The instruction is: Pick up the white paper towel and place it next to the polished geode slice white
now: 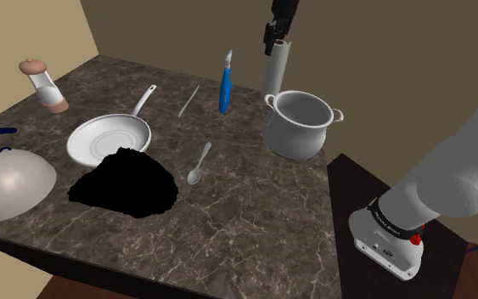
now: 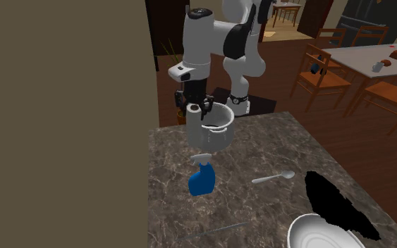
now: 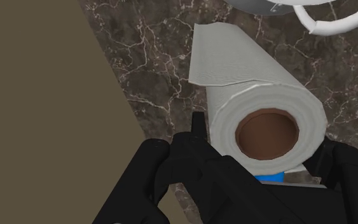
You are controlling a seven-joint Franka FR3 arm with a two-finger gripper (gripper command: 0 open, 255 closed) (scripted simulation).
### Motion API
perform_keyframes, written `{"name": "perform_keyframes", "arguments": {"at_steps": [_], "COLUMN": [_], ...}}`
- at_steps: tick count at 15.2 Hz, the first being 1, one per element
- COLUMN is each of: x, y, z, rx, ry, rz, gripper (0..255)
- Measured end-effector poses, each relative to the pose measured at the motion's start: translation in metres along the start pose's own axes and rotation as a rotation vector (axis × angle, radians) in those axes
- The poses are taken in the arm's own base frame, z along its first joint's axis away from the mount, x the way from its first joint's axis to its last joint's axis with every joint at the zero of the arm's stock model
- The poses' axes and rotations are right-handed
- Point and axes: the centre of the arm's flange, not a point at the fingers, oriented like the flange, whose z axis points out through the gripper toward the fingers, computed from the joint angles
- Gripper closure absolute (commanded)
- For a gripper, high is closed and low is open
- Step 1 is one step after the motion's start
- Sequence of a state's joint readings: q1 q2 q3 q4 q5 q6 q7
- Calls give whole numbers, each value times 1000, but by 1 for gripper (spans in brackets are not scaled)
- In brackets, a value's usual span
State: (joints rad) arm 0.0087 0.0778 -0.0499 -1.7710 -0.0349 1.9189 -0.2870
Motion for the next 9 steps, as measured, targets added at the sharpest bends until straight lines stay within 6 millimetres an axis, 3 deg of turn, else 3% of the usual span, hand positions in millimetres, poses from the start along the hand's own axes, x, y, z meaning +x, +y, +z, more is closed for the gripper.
{"name": "perform_keyframes", "arguments": {"at_steps": [9], "x": [3], "y": [2], "z": [-48], "rx": [0], "ry": [0], "rz": [0], "gripper": [255]}}
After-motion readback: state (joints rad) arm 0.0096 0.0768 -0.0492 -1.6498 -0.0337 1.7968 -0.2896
